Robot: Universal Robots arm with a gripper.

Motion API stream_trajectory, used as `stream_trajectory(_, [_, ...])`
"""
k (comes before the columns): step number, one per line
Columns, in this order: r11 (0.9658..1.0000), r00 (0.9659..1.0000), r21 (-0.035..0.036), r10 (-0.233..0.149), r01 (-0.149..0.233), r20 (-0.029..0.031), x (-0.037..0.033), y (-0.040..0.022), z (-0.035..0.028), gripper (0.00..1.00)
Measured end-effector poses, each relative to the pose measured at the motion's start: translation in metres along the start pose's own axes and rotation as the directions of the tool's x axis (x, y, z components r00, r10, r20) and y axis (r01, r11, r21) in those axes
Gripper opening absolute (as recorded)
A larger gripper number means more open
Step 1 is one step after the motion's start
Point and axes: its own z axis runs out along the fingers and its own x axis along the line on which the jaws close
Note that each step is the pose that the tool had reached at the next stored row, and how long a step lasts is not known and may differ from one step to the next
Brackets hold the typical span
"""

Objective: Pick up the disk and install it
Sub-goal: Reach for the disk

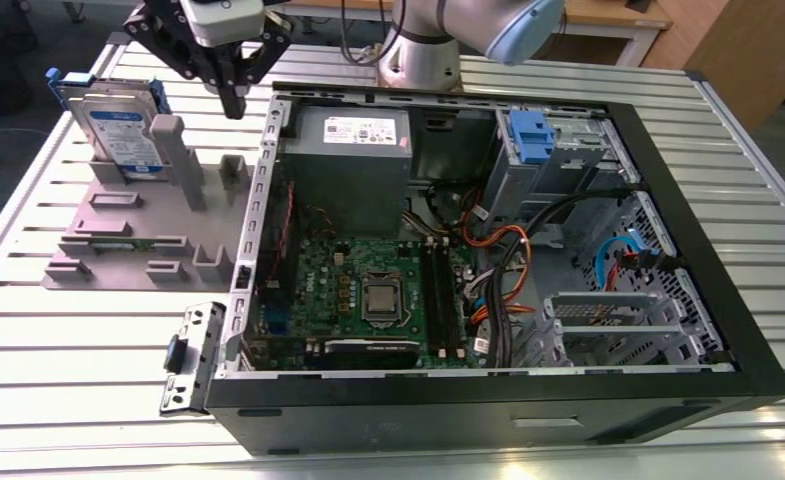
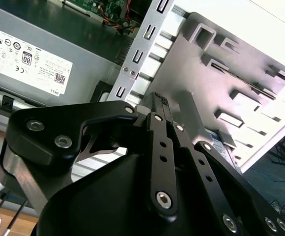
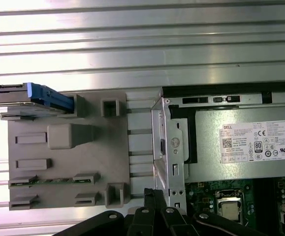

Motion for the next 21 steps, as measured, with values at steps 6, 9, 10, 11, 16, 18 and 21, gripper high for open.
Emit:
stream_trajectory(6, [1.0000,1.0000,0.0000,0.000,0.000,0.0001,0.0019,-0.0002,0.0004,0.10])
stream_trajectory(9, [1.0000,1.0000,0.0000,0.000,0.000,0.0000,0.0028,-0.0002,0.0005,0.10])
stream_trajectory(10, [1.0000,1.0000,0.0000,0.000,0.000,0.0000,0.0030,-0.0003,0.0006,0.10])
stream_trajectory(11, [1.0000,1.0000,0.0000,0.000,0.000,0.0000,0.0034,-0.0003,0.0006,0.10])
stream_trajectory(16, [1.0000,1.0000,0.0000,0.000,0.000,0.0000,0.0047,-0.0004,0.0009,0.10])
stream_trajectory(18, [1.0000,1.0000,0.0000,0.000,0.000,0.0000,0.0053,-0.0004,0.0010,0.10])
stream_trajectory(21, [1.0000,1.0000,0.0000,0.000,0.000,0.0001,0.0061,-0.0005,0.0012,0.10])
